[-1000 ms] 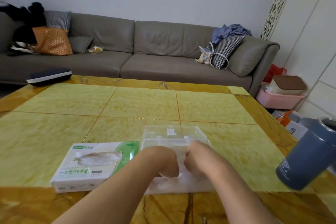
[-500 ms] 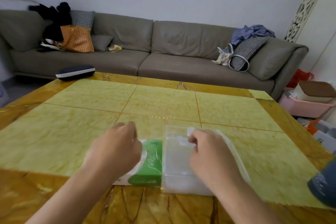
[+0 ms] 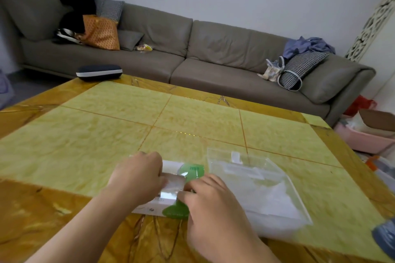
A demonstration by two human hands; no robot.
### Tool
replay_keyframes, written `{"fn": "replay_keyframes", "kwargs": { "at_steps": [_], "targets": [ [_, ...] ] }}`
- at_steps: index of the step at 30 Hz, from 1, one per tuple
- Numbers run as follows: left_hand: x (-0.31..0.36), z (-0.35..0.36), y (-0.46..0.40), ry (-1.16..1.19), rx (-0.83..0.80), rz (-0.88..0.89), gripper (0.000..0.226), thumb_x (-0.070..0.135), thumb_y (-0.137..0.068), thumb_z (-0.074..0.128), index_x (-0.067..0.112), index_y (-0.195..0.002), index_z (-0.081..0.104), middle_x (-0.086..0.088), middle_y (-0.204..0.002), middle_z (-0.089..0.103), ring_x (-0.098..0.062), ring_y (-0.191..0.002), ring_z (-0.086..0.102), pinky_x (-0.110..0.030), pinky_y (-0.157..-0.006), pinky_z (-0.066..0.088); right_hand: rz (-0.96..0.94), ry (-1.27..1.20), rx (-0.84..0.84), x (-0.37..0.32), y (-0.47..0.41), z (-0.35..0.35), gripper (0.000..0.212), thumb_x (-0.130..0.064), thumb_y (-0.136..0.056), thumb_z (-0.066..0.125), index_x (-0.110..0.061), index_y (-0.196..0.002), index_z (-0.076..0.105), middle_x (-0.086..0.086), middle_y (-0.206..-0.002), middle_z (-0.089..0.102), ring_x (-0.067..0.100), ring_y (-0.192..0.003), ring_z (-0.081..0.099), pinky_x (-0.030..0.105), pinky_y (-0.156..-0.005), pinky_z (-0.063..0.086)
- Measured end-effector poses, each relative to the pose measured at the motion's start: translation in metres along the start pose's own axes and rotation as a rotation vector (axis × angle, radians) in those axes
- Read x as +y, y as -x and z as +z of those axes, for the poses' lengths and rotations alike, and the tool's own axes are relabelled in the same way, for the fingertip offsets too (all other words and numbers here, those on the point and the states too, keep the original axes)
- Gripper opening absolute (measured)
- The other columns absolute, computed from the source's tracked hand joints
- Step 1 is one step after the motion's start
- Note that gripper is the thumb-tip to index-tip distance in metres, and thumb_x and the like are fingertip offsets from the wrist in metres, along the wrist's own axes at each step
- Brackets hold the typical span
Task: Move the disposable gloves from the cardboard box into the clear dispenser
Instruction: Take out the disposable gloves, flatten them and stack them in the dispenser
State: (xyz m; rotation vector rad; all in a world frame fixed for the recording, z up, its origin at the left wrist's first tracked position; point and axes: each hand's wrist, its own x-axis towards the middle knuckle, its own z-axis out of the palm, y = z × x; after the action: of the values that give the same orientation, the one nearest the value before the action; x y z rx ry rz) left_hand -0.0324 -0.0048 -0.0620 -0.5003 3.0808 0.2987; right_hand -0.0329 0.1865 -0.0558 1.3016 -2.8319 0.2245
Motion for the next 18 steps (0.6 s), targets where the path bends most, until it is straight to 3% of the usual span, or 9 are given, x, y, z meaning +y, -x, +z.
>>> {"fn": "replay_keyframes", "kwargs": {
  "at_steps": [4,9,11,13,15,18],
  "targets": [
    [-0.005,0.000,-0.001,0.201,0.031,0.068,0.028,0.041,-0.102,0.054,0.023,-0.081,0.059,0.003,-0.076,0.063,-0.017,-0.066,0.061,-0.033,-0.057,0.051,-0.006,-0.037,-0.009,0.002,0.000,-0.002,0.051,-0.008,-0.088,0.050,-0.022,-0.132,0.070,-0.005,-0.123,0.059,0.022,-0.123,0.040,0.025,-0.107,0.032],
    [0.002,-0.004,0.004,0.540,0.112,0.104,0.026,0.036,-0.105,0.053,0.024,-0.084,0.063,0.005,-0.066,0.062,-0.005,-0.050,0.049,-0.022,-0.048,0.039,-0.025,-0.063,-0.006,0.006,0.001,-0.003,0.055,-0.004,-0.093,0.050,-0.024,-0.142,0.065,-0.006,-0.131,0.059,0.018,-0.128,0.038,0.027,-0.111,0.034],
    [0.001,-0.006,0.006,0.624,0.156,0.123,0.021,0.036,-0.103,0.057,0.027,-0.086,0.064,0.006,-0.069,0.062,-0.004,-0.053,0.051,-0.024,-0.052,0.043,-0.031,-0.061,-0.001,0.007,0.002,-0.003,0.055,-0.003,-0.092,0.050,-0.024,-0.141,0.065,-0.006,-0.131,0.059,0.018,-0.129,0.038,0.028,-0.111,0.035],
    [-0.005,-0.008,0.007,0.597,0.128,0.191,0.010,0.043,-0.097,0.065,0.035,-0.091,0.064,0.012,-0.085,0.064,-0.004,-0.072,0.059,-0.027,-0.066,0.052,-0.028,-0.058,-0.004,0.007,0.002,-0.001,0.055,-0.003,-0.091,0.051,-0.023,-0.140,0.066,-0.005,-0.131,0.059,0.019,-0.128,0.038,0.029,-0.111,0.037],
    [-0.009,-0.007,0.011,0.460,0.042,0.254,0.013,0.049,-0.089,0.073,0.041,-0.094,0.064,0.020,-0.097,0.061,-0.001,-0.088,0.059,-0.023,-0.075,0.050,-0.022,-0.055,-0.011,0.007,0.003,0.000,0.055,-0.003,-0.091,0.051,-0.022,-0.140,0.066,-0.005,-0.129,0.059,0.020,-0.128,0.039,0.031,-0.110,0.038],
    [-0.008,-0.002,0.011,0.415,0.099,0.240,0.012,0.041,-0.091,0.073,0.038,-0.081,0.067,0.021,-0.090,0.063,0.001,-0.087,0.058,-0.030,-0.080,0.053,-0.025,-0.057,-0.018,0.008,0.003,-0.001,0.056,-0.002,-0.092,0.050,-0.023,-0.143,0.064,-0.005,-0.130,0.059,0.020,-0.128,0.039,0.032,-0.111,0.038]
  ]
}}
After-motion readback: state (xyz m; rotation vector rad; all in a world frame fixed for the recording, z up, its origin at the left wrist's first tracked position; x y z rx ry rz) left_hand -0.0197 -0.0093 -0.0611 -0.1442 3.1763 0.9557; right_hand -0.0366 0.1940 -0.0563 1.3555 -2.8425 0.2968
